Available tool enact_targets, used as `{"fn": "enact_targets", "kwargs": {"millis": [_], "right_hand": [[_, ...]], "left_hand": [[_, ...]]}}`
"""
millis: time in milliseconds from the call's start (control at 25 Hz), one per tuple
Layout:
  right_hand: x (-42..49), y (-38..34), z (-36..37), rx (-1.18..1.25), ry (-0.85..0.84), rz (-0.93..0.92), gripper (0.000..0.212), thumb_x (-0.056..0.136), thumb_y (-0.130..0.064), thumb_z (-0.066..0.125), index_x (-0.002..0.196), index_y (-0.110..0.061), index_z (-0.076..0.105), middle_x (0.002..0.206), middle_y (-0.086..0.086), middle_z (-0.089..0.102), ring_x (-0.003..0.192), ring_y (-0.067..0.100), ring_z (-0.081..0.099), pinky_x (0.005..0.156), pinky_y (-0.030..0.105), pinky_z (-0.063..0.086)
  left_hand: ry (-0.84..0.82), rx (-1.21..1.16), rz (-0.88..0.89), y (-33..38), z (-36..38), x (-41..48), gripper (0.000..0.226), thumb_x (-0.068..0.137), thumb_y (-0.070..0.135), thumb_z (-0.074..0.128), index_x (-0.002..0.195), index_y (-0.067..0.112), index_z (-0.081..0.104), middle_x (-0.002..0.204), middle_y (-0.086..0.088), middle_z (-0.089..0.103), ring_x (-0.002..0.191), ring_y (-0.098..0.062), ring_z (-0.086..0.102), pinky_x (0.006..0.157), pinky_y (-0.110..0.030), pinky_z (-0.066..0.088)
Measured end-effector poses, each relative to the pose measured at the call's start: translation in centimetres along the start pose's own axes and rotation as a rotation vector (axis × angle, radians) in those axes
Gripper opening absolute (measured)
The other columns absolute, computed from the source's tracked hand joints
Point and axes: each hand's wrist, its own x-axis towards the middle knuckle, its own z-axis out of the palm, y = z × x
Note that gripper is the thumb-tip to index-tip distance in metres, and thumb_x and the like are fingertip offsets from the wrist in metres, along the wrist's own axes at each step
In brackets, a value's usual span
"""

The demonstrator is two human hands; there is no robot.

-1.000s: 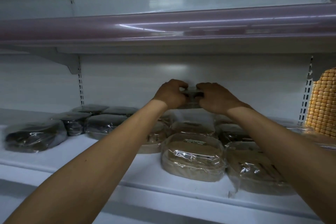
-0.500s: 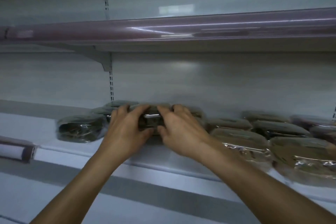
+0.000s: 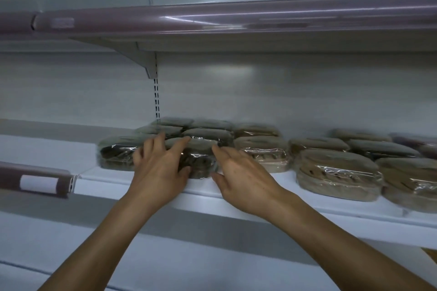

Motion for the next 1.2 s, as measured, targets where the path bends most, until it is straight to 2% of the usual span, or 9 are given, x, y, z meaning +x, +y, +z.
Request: {"fn": "enact_targets", "kwargs": {"millis": [120,280,400,480,640,800,1000,1120,1200], "right_hand": [[-1.0,0.7,-0.7,-0.021,0.050,-0.031,0.047,0.097,-0.024,0.048,0.143,-0.014,0.042,0.140,0.004,0.047,0.127,0.026,0.042,0.104,0.039,0.040],[-1.9,3.3,-3.0,-0.128,0.060,-0.022,0.034,0.091,-0.025,0.044,0.121,-0.021,0.061,0.126,-0.001,0.059,0.116,0.025,0.051,0.098,0.038,0.045],[-3.8,6.9,-5.6,-0.193,0.039,0.084,0.040,0.087,-0.031,0.035,0.118,-0.027,0.061,0.118,0.000,0.064,0.110,0.026,0.055,0.095,0.039,0.046],[-5.6,9.6,-7.6,-0.241,0.016,0.183,0.034,0.087,-0.032,0.040,0.113,-0.027,0.062,0.114,0.001,0.065,0.108,0.027,0.058,0.092,0.037,0.047],[-9.5,15.3,-12.0,-0.227,-0.019,0.443,0.030,0.098,-0.036,0.047,0.121,-0.025,0.063,0.122,0.004,0.065,0.113,0.025,0.058,0.093,0.038,0.048],[-12.2,20.9,-14.2,-0.173,-0.047,0.639,0.038,0.100,-0.037,0.048,0.134,-0.024,0.057,0.135,0.006,0.060,0.120,0.026,0.055,0.100,0.039,0.045],[-11.5,25.3,-15.4,-0.159,-0.202,0.741,0.055,0.099,-0.044,0.048,0.149,-0.024,0.039,0.154,0.004,0.039,0.138,0.025,0.040,0.109,0.033,0.033],[-10.3,26.5,-15.4,-0.154,-0.282,0.750,0.060,0.097,-0.049,0.048,0.150,-0.023,0.035,0.156,0.004,0.036,0.139,0.025,0.038,0.108,0.032,0.033],[-9.8,27.1,-15.2,-0.144,-0.293,0.766,0.059,0.096,-0.050,0.049,0.147,-0.023,0.039,0.152,0.006,0.041,0.134,0.025,0.042,0.105,0.033,0.037]], "left_hand": [[0.060,-0.091,0.171,2.2,0.5,-0.3,0.060,0.087,0.040,0.047,0.146,0.034,0.043,0.152,-0.007,0.032,0.145,-0.021,0.013,0.113,-0.037,0.005],[-0.006,-0.120,0.355,6.5,2.1,0.6,0.059,0.080,0.047,0.043,0.135,0.030,0.054,0.135,-0.001,0.050,0.138,-0.024,0.033,0.109,-0.035,0.018],[-0.027,-0.158,0.450,10.3,3.0,1.7,0.049,0.085,0.046,0.048,0.131,0.029,0.057,0.124,0.000,0.056,0.131,-0.023,0.042,0.108,-0.031,0.023],[-0.076,-0.189,0.502,13.1,3.5,2.6,0.042,0.092,0.046,0.051,0.131,0.033,0.056,0.124,0.001,0.057,0.128,-0.022,0.043,0.108,-0.033,0.029],[-0.233,-0.327,0.609,19.9,4.4,3.9,0.040,0.098,0.053,0.042,0.120,0.027,0.062,0.105,-0.006,0.069,0.108,-0.028,0.060,0.090,-0.038,0.046],[-0.380,-0.352,0.617,27.3,5.5,5.1,0.041,0.103,0.050,0.036,0.101,0.019,0.064,0.108,-0.011,0.067,0.106,-0.030,0.059,0.086,-0.037,0.047],[-0.566,-0.167,0.557,34.4,7.7,9.0,0.043,0.098,0.041,0.048,0.126,0.012,0.061,0.130,-0.011,0.062,0.117,-0.028,0.059,0.094,-0.032,0.049],[-0.655,-0.100,0.502,36.1,8.7,11.2,0.039,0.088,0.040,0.064,0.120,0.019,0.064,0.119,-0.005,0.068,0.103,-0.024,0.067,0.089,-0.034,0.055],[-0.742,-0.094,0.496,36.0,9.7,12.2,0.046,0.083,0.042,0.072,0.122,0.020,0.063,0.120,-0.003,0.068,0.103,-0.026,0.068,0.090,-0.037,0.056]]}}
